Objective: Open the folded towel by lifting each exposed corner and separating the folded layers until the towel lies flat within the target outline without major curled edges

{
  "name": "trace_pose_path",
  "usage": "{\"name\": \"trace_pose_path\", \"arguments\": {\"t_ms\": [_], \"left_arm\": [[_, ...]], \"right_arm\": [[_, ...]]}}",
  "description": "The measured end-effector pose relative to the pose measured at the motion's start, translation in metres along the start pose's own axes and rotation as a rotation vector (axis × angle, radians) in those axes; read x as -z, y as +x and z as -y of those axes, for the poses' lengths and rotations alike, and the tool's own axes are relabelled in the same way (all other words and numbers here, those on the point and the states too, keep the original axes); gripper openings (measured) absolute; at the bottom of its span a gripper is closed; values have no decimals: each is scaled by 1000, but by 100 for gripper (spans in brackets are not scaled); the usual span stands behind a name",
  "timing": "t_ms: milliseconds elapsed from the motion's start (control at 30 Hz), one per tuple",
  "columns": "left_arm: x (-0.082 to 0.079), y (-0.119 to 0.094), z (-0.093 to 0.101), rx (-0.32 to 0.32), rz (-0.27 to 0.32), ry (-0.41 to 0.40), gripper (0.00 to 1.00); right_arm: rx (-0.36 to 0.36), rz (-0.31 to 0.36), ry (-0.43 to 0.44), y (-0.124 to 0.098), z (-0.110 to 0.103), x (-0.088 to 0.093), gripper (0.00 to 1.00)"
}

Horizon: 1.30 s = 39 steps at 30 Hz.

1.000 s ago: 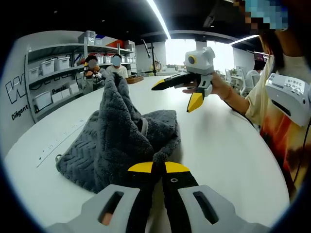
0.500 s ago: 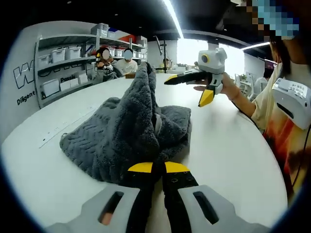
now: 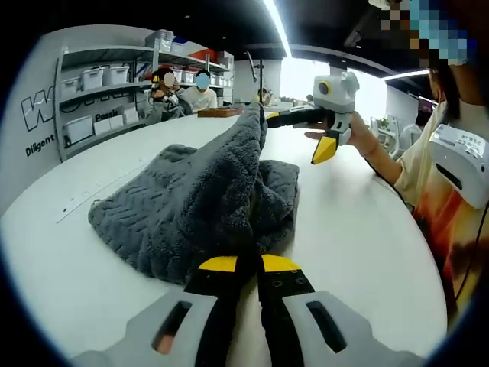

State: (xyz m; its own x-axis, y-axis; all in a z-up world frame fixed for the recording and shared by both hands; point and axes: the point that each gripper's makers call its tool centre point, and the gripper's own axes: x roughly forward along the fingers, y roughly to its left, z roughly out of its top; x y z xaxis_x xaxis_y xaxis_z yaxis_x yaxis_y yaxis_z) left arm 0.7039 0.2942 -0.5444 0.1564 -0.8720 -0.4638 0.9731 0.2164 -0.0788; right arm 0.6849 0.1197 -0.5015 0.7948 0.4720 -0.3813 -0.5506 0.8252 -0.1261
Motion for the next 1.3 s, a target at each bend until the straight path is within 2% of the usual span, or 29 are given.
{"name": "trace_pose_path", "arguments": {"t_ms": [100, 233, 333, 533, 567, 667, 700, 767, 967, 1100, 1300], "left_arm": [[-11, -4, 7, 53, 58, -70, 17], [-24, -14, 11, 58, 107, -68, 22], [-35, -23, 17, 51, 148, -55, 32], [-51, -36, 14, 0, 214, -76, 59], [-52, -38, 12, -8, 220, -85, 67], [-50, -40, 4, -60, 209, -87, 90], [-48, -40, 0, -80, 199, -87, 94], [-47, -42, -8, -125, 207, -101, 98], [-49, -51, -26, -175, 266, -161, 100], [-49, -55, -36, -223, 274, -164, 100], [-42, -60, -46, -285, 239, -146, 100]], "right_arm": [[-2, 3, 0, 0, 0, -1, 99], [-2, 4, -2, -1, -1, -1, 99], [-3, 3, -3, -1, -1, -1, 99], [-6, -4, -5, 1, -1, 0, 99], [-6, -5, -5, 1, -1, 1, 99], [-6, -9, -2, 2, -1, 2, 99], [-6, -10, -2, 2, -1, 2, 99], [-5, -12, -1, 2, 0, 3, 99], [-9, -17, -4, 3, -1, 4, 99], [-11, -19, -5, 3, -1, 4, 99], [-14, -23, -3, 4, -2, 5, 99]]}}
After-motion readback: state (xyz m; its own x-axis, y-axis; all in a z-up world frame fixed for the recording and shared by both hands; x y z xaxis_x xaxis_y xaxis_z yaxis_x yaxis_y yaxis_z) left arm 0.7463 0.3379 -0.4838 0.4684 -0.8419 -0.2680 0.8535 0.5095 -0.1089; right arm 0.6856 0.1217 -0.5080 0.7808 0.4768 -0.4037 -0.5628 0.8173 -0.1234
